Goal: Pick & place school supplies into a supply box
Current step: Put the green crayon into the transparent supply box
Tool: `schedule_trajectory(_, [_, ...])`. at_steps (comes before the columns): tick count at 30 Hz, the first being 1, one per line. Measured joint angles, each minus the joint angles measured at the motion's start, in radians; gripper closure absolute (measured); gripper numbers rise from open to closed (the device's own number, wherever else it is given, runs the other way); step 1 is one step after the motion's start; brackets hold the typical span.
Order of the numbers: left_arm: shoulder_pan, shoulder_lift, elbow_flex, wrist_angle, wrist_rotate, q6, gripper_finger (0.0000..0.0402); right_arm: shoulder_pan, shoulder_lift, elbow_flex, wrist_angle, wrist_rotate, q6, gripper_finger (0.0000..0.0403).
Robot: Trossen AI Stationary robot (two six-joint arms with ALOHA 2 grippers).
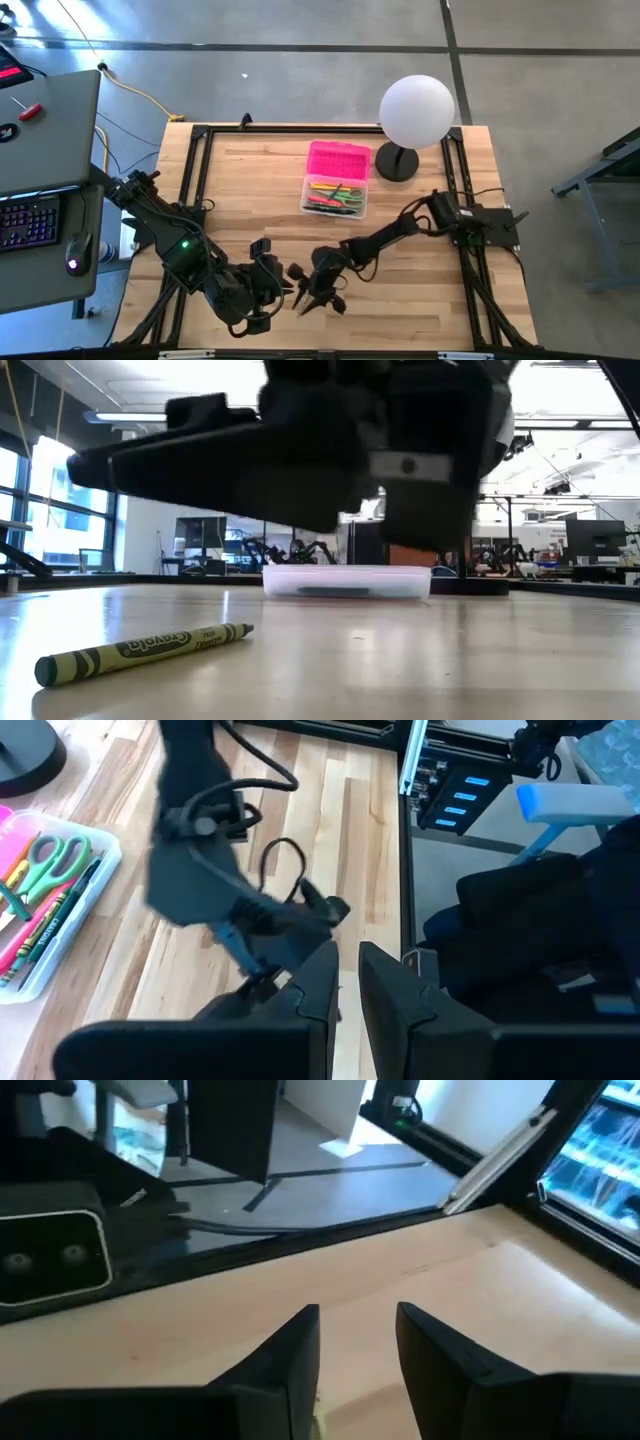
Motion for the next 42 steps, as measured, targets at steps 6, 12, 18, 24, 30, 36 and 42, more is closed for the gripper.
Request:
schedule_trajectory(6, [0.000,0.000,0.000,0.002,0.000,0.000,0.0328,-0.034,0.001,0.088,-0.236,-0.051,-0.083,0.0290])
schedule_trajectory(12, [0.000,0.000,0.000,0.003,0.000,0.000,0.0328,-0.038,0.035,0.090,-0.246,-0.079,-0.115,0.0290])
schedule_trajectory(18, [0.000,0.000,0.000,0.007,0.000,0.000,0.0328,-0.043,0.096,0.089,-0.198,-0.086,-0.112,0.0290])
schedule_trajectory(24, [0.000,0.000,0.000,0.009,0.000,0.000,0.0328,-0.062,0.125,0.093,-0.185,-0.128,-0.094,0.0291])
schedule_trajectory(30, [0.000,0.000,0.000,0.010,0.001,0.000,0.0328,-0.064,0.131,0.093,-0.199,-0.148,-0.097,0.0324])
schedule_trajectory(36, [0.000,0.000,0.000,0.010,0.000,0.000,0.0328,-0.064,0.131,0.093,-0.222,-0.172,-0.110,0.0393])
schedule_trajectory(42, [0.000,0.000,0.000,0.010,0.000,0.000,0.0328,-0.064,0.131,0.090,-0.215,-0.191,-0.084,0.0389])
